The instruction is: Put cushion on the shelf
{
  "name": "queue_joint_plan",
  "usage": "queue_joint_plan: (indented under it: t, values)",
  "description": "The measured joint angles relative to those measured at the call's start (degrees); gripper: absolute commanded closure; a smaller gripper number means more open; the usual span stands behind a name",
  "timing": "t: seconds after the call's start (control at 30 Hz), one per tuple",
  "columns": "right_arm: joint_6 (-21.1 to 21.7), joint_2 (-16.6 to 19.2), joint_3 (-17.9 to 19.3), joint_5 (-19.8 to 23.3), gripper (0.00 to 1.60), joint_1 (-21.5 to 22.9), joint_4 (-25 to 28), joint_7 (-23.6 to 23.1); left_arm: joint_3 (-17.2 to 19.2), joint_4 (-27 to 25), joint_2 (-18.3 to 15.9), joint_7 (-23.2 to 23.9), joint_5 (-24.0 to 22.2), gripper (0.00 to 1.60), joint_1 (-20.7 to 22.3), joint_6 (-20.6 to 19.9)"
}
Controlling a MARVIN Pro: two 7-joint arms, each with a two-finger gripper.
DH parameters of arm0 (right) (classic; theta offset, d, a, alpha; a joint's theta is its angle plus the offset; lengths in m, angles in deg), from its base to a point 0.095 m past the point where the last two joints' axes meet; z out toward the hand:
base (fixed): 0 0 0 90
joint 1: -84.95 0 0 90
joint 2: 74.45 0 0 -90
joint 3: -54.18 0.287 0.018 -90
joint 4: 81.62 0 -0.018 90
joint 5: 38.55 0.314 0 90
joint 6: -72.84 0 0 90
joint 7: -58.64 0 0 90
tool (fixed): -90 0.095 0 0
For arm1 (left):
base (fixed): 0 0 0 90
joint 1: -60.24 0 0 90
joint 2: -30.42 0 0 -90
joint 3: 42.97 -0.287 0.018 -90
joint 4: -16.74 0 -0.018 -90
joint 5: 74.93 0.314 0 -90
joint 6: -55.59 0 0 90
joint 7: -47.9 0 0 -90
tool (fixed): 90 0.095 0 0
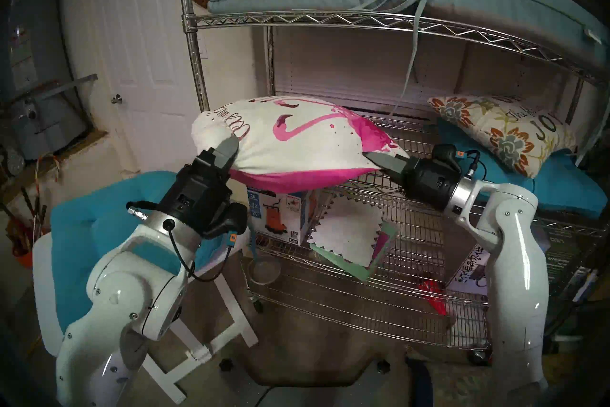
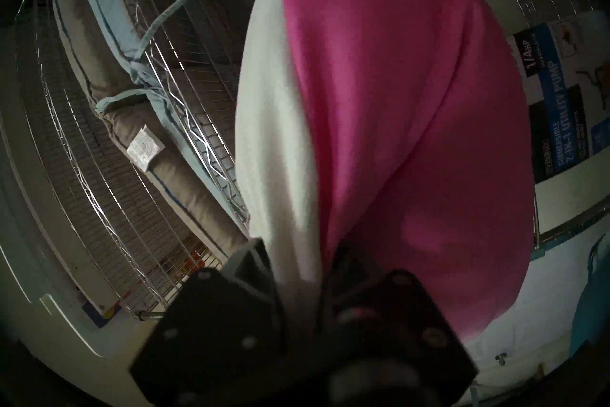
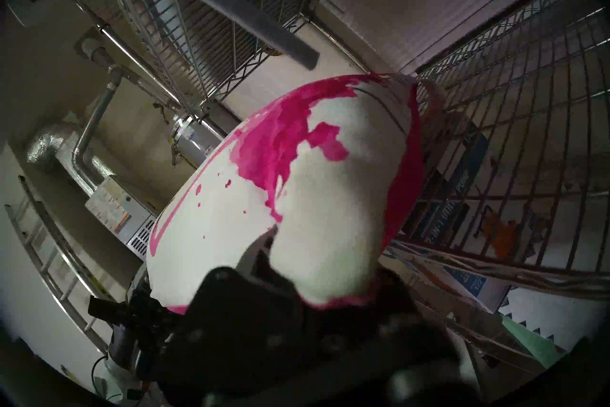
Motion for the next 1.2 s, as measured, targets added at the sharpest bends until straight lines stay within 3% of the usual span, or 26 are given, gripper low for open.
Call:
queue_joint_plan:
  t: [0.4,0.87,1.2]
  values:
    - [0.39,1.89,2.43,0.07,1.60,2.19,-2.74,-0.45,-4.47,1.28,1.94,6.38,0.54,1.60,6.57,2.24]
    - [0.40,4.36,9.57,0.90,1.60,-0.55,-3.07,-1.44,-13.27,7.45,7.81,11.28,3.25,1.60,14.63,3.93]
    - [0.39,4.50,10.43,3.26,1.60,-4.81,1.43,-3.67,-10.66,15.58,11.34,12.75,5.68,1.60,20.14,4.37]
